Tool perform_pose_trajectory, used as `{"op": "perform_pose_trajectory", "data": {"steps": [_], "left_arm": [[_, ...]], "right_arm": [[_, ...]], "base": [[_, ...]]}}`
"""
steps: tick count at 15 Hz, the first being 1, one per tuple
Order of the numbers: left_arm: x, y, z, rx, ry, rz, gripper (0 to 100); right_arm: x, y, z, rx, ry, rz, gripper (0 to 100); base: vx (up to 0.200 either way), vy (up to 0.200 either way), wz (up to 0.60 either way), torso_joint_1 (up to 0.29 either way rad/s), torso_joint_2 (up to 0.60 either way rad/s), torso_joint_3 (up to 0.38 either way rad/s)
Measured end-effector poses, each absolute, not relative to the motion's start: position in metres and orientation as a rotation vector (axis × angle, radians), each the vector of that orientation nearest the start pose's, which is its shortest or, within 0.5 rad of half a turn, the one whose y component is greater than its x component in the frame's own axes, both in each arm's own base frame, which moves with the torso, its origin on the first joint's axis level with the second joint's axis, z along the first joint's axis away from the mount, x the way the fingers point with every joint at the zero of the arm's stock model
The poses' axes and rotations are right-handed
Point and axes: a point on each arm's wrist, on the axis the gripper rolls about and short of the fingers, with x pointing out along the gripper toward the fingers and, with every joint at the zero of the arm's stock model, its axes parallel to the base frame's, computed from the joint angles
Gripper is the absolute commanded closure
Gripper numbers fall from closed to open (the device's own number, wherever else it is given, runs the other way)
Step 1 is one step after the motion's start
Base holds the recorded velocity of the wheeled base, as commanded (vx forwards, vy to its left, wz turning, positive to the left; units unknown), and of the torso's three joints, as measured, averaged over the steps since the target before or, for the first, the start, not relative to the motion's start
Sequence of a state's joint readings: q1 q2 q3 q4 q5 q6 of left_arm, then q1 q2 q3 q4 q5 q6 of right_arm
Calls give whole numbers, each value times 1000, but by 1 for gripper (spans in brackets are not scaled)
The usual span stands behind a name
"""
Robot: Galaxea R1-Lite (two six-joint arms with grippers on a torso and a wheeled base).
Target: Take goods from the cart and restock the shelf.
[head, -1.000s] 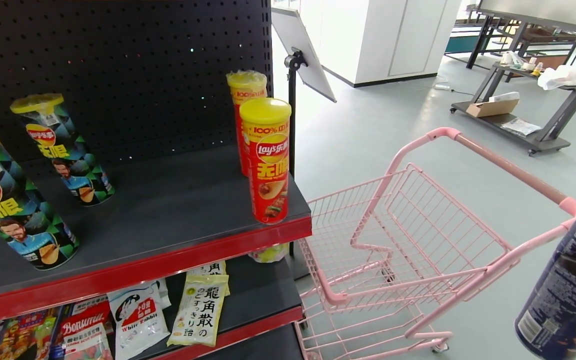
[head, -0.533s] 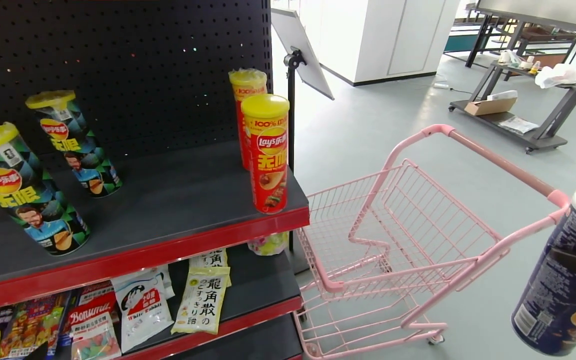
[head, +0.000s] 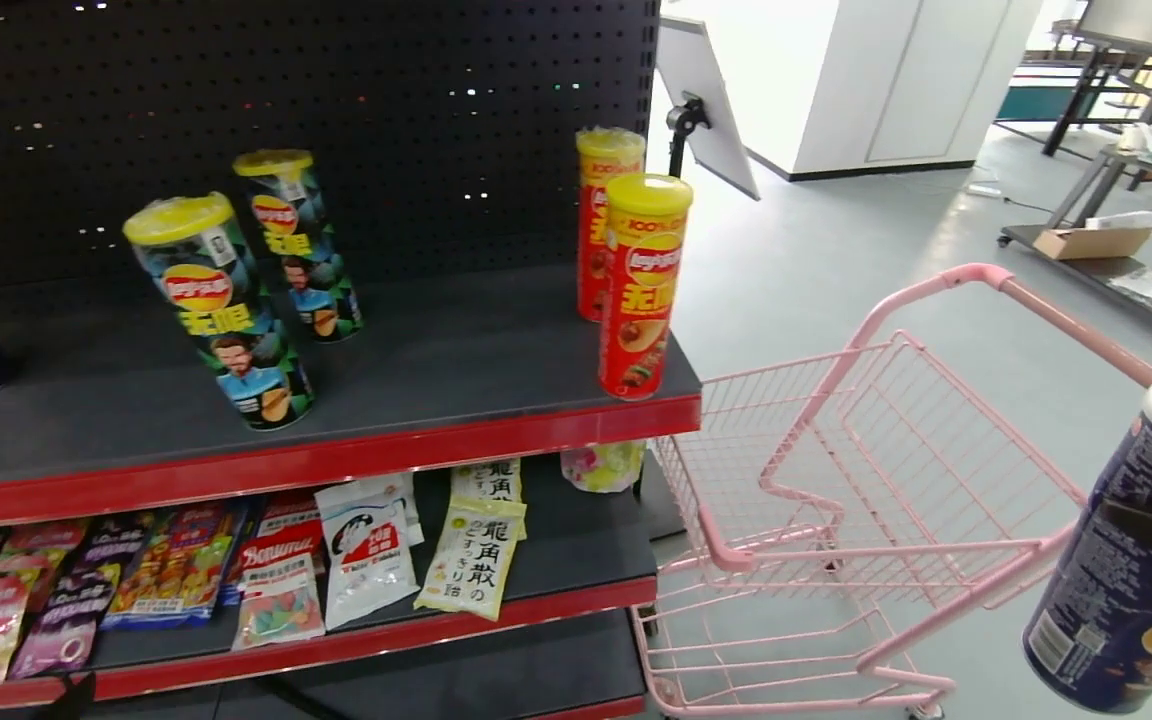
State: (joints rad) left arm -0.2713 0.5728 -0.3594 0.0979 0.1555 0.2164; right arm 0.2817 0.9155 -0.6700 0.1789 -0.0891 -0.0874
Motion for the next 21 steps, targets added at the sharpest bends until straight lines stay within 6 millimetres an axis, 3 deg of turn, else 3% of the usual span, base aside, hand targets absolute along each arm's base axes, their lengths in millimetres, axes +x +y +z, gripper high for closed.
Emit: {"op": "perform_pose_trajectory", "data": {"steps": [4, 10, 21], "left_arm": [[31, -5, 169, 279, 284, -145, 0], [31, -5, 169, 278, 282, -145, 0], [32, -5, 169, 279, 282, -141, 0]], "right_arm": [[94, 25, 224, -157, 412, 197, 100], [83, 25, 212, -125, 349, 372, 100], [68, 27, 215, -111, 279, 534, 100]], "base": [[0, 0, 0, 0, 0, 0], [0, 200, 0, 3, 6, 2], [0, 200, 0, 2, 4, 1]]}}
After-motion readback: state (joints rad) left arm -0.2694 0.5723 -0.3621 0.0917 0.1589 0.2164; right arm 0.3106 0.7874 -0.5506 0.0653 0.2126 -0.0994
